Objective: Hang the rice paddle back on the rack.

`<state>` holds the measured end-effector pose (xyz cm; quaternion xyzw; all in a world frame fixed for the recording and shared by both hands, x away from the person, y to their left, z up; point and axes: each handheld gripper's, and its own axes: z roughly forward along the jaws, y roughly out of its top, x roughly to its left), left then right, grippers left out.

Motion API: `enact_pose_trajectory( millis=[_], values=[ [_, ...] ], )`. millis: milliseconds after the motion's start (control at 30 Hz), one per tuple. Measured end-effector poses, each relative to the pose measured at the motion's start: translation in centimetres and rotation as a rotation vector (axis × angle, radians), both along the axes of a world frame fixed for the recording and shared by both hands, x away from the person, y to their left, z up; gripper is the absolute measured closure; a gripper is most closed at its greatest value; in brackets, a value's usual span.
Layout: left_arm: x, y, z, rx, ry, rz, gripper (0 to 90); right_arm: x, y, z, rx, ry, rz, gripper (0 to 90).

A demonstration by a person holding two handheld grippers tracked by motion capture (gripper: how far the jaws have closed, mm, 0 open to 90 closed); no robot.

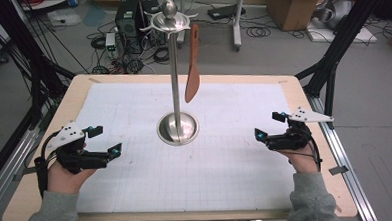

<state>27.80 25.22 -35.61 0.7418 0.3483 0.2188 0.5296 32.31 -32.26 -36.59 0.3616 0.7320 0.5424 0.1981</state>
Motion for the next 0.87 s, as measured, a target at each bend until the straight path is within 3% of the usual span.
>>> enact_pose_trajectory(
  millis=[200, 867],
  values=[
    [0.0, 0.1, 0.0, 0.000, 0.002, 0.001, 9.8, -0.2, -0.5, -0.5, 0.012, 0.016, -0.013, 0.2],
    [0.0, 0.0, 0.0, -0.004, 0.000, 0.000, 9.8, -0.7, -1.0, -0.9, 0.020, -0.020, -0.009, 0.3]
  ],
)
